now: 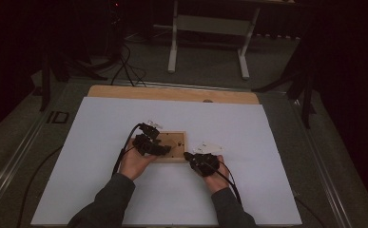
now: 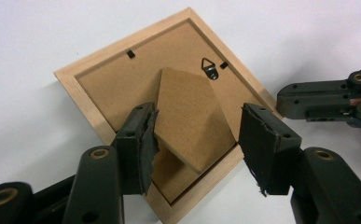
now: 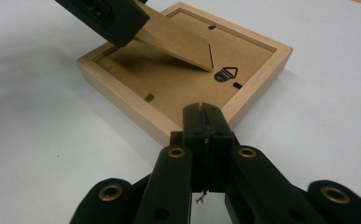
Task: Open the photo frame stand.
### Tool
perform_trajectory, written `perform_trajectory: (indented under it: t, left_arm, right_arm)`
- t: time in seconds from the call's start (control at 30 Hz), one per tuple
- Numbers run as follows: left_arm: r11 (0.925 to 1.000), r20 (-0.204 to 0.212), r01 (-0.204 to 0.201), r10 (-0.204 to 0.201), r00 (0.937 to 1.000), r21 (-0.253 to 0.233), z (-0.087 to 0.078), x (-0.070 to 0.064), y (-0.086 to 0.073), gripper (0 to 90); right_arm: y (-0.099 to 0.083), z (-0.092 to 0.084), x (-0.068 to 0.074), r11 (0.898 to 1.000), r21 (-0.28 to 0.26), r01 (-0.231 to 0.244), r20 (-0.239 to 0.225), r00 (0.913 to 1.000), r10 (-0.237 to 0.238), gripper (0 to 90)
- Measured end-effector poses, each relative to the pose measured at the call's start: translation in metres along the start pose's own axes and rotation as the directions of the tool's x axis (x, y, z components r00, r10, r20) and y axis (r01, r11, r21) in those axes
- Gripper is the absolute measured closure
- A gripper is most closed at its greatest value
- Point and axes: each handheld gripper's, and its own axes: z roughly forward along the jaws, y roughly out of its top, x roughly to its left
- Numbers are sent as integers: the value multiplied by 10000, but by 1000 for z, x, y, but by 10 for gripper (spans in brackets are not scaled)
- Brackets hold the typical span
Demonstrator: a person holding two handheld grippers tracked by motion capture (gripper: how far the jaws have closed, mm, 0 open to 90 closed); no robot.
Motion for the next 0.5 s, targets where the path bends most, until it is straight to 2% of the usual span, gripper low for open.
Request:
perform_trajectory:
  t: [0.23,0.4,0.5]
  left_arm:
    - [9988,315,399,-408,9987,289,7,5,0,448]
    - [9983,421,371,-390,9984,450,7,5,0,429]
    - [9978,274,310,-327,9991,586,8,6,-2,432]
  right_arm:
    - [0,0,0,10000,-7,-28,2,10000,28,894]
    - [0,0,0,10000,-14,-39,8,10000,39,893]
    - [0,0,0,10000,-25,-37,18,10000,37,891]
